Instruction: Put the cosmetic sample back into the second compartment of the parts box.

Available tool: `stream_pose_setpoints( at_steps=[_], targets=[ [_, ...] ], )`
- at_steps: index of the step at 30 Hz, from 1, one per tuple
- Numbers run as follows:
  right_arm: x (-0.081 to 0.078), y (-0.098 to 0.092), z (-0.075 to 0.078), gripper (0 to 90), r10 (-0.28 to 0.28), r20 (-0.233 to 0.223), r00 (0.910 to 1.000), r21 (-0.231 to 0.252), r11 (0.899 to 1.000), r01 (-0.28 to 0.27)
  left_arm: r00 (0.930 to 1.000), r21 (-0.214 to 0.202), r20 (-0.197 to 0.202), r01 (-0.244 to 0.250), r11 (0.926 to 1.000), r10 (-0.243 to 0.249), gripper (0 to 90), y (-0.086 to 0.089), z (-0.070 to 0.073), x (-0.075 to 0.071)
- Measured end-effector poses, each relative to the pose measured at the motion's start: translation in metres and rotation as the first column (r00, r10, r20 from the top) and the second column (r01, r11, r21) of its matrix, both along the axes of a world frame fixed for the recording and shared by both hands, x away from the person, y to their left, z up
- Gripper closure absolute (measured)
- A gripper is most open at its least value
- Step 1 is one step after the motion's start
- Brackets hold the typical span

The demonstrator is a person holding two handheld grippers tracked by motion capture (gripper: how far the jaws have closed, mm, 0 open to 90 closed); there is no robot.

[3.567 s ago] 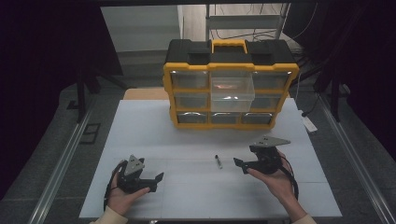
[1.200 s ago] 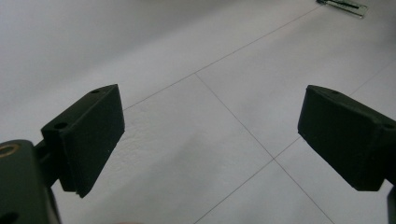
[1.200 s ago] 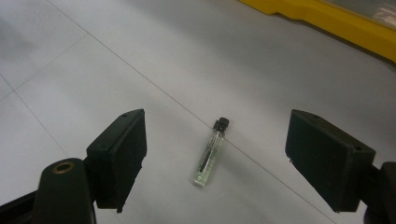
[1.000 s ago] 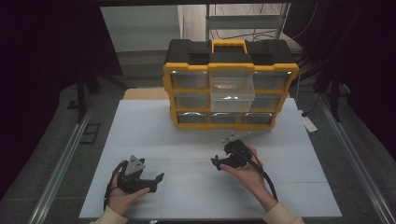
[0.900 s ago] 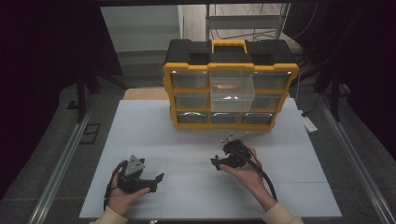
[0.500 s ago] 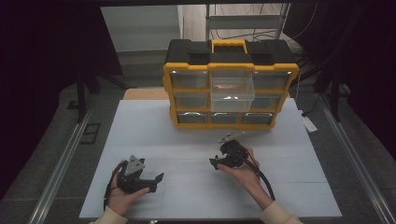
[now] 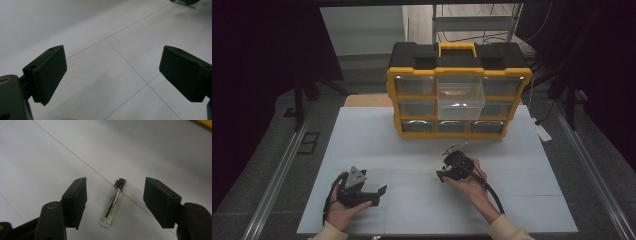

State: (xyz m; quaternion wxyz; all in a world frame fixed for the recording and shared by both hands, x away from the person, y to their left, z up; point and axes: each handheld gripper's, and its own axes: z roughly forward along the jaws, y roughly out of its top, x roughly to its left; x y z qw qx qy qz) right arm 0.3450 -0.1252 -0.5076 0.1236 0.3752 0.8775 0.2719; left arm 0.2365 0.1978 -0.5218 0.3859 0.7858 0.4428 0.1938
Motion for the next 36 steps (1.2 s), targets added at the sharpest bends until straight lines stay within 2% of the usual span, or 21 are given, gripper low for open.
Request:
stream_pose_setpoints(
  at_steps=[9, 17, 26, 36],
  targets=[
    [0.0009, 0.0023, -0.0066, 49.3, -0.011, -0.005, 0.9999, -0.047, 0.999, 0.011, 1.0, 0.0, -0.003, 0.0, 1.0, 0.0, 8.0, 0.0012, -0.0001, 0.0003],
    [-0.0008, 0.0049, -0.0055, 64.3, 0.008, -0.003, 1.0, -0.057, 0.998, -0.009, 1.0, 0.002, -0.004, 0.001, 1.0, -0.001, 8.3, 0.0006, -0.0001, -0.0001],
    [0.0, 0.0064, -0.0044, 80.7, 0.001, -0.02, 0.9998, -0.057, 0.998, -0.003, 1.0, 0.006, -0.005, 0.003, 1.0, -0.003, 8.4, 0.0004, -0.0003, -0.0003],
    [0.0004, 0.0041, -0.0026, 81.5, 0.009, -0.017, 0.9998, -0.042, 0.999, -0.01, 1.0, 0.005, -0.005, 0.003, 1.0, -0.003, 8.4, 0.0007, -0.0004, -0.0004]
  ],
)
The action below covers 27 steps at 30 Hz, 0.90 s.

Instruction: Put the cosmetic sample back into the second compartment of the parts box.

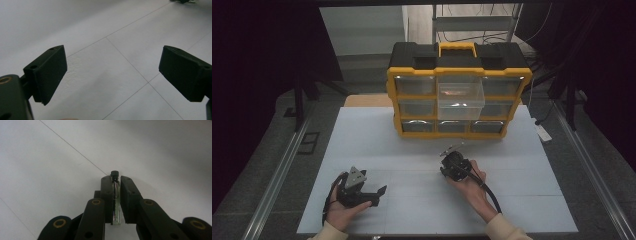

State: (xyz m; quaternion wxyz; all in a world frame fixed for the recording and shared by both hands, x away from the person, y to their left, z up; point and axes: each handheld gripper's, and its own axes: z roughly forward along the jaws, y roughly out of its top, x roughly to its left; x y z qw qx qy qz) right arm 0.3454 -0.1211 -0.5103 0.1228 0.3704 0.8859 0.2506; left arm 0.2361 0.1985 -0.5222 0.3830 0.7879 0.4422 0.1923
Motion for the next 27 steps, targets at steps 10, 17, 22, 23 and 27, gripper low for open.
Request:
stream_pose_setpoints(
  at_steps=[10, 17, 22, 23, 27],
  targets=[
    [-0.013, -0.018, 0.023, 81.5, 0.023, 0.024, 0.9994, 0.131, 0.991, -0.026, 1.0, -0.012, 0.002, -0.009, 0.9999, 0.009, 8.5, 0.001, 0.0, 0.0],
    [-0.023, -0.031, 0.038, 81.5, 0.037, 0.043, 0.9984, 0.244, 0.969, -0.047, 0.9999, -0.034, 0.012, -0.003, 0.9994, 0.003, 8.6, 0.001, 0.002, -0.001],
    [-0.03, -0.037, 0.046, 81.5, 0.05, 0.053, 0.9973, 0.289, 0.955, -0.064, 0.9999, -0.055, 0.011, -0.001, 0.9985, 0.002, 8.5, 0.0, 0.004, -0.005],
    [-0.031, -0.04, 0.047, 81.5, 0.045, 0.055, 0.9975, 0.298, 0.953, -0.06, 0.9999, -0.062, 0.012, 0.001, 0.9981, 0.0, 8.5, 0.0, 0.005, -0.005],
    [-0.034, -0.054, 0.054, 81.5, 0.02, 0.059, 0.998, 0.336, 0.941, -0.039, 0.9997, -0.067, 0.023, 0.005, 0.9978, -0.004, 8.5, -0.002, 0.007, -0.007]
  ],
)
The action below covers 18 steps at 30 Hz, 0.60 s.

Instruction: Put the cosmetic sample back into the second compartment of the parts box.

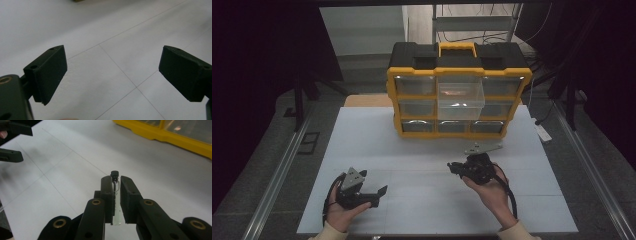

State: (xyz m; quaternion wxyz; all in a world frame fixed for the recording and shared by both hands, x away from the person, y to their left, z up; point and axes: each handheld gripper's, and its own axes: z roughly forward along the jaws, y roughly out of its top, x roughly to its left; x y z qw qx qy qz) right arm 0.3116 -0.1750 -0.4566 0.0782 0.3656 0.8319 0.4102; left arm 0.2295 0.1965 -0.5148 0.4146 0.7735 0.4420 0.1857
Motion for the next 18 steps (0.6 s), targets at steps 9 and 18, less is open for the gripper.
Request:
stream_pose_setpoints(
  at_steps=[9, 18],
  targets=[
    [-0.005, -0.033, 0.002, 81.5, -0.044, -0.001, 0.9991, 0.044, 0.998, 0.044, 1.0, 0.013, 0.007, -0.002, 0.9999, 0.002, 8.5, -0.003, 0.0, 0.001],
    [-0.005, -0.045, 0.01, 81.5, -0.039, 0.019, 0.9991, 0.089, 0.995, 0.037, 0.9995, 0.019, 0.021, -0.024, 0.9995, 0.023, 8.6, -0.002, 0.0, 0.002]
  ],
)
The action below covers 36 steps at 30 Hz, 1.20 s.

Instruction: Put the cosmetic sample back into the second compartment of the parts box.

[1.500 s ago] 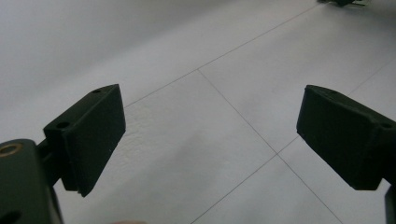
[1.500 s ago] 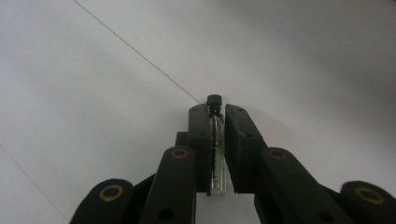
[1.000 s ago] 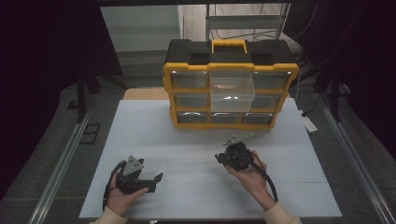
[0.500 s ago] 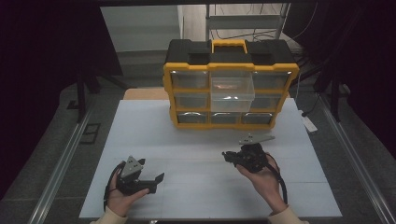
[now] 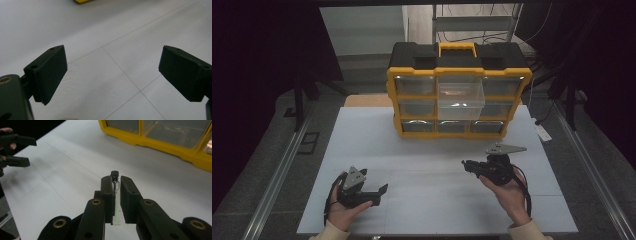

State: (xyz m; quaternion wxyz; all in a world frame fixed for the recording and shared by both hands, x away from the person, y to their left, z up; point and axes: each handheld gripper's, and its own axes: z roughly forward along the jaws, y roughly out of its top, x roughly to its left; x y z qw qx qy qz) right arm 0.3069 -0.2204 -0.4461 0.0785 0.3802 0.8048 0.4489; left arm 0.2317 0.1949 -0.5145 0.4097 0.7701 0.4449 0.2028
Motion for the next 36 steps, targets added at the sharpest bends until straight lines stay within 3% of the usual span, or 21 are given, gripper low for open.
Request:
stream_pose_setpoints(
  at_steps=[7, 18, 36],
  targets=[
    [0.0, -0.006, 0.006, 81.5, -0.004, 0.027, 0.9996, 0.038, 0.999, 0.003, 0.9999, 0.003, 0.009, 0.007, 1.0, -0.007, 8.7, -0.001, 0.001, 0.001],
    [0.001, -0.008, 0.008, 81.5, -0.009, 0.039, 0.9992, 0.057, 0.998, 0.006, 0.9999, -0.003, 0.015, 0.001, 1.0, -0.001, 8.7, 0.0, 0.003, 0.001],
    [-0.008, -0.008, 0.03, 81.5, -0.004, 0.105, 0.9945, 0.126, 0.992, -0.009, 0.9998, 0.002, 0.017, 0.005, 1.0, -0.006, 8.7, -0.001, 0.003, 0.002]
  ],
)
